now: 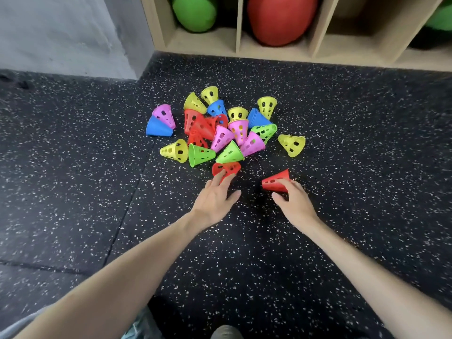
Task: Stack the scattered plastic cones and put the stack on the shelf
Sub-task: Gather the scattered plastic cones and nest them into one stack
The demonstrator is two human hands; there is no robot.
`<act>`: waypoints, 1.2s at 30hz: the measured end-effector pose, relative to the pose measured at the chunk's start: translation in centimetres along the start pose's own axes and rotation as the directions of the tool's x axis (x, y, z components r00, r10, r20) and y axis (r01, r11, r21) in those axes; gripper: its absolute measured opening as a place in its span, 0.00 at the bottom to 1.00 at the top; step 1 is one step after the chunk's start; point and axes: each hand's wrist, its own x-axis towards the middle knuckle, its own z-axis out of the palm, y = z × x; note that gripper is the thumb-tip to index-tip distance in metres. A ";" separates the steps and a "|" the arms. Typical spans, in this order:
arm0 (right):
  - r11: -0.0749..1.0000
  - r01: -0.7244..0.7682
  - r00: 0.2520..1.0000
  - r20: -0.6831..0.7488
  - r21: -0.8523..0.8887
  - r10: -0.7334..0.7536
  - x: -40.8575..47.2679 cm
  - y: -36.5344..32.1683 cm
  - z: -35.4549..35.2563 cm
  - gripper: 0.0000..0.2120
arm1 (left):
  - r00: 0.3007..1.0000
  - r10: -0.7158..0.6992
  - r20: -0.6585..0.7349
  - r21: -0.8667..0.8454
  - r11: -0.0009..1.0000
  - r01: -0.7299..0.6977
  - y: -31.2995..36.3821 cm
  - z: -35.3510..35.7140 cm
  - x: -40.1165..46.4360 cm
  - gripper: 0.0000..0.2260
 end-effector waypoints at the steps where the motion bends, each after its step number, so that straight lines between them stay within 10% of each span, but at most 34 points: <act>1: 1.000 -0.005 0.999 -0.034 0.023 0.005 -0.1 0.2 0.3 0.18 | 1.000 0.000 -0.023 -0.023 1.000 -0.001 0.0 0.3 0.1 0.28; 9: 0.987 -0.021 0.968 -0.244 0.158 0.059 -2.2 1.3 1.6 0.13 | 0.939 -0.039 -0.341 -0.122 0.992 -0.003 -1.4 0.4 -2.3 0.12; 28: 0.956 0.123 0.923 -0.384 0.267 -0.012 4.3 -4.6 0.6 0.15 | 0.915 -0.213 -0.344 -0.323 0.941 0.098 -6.3 0.9 -0.5 0.22; 36: 0.961 0.128 0.945 -0.325 0.244 -0.043 8.4 -6.0 2.8 0.12 | 0.902 -0.085 -0.422 -0.269 0.963 -0.035 -7.7 3.4 -2.7 0.26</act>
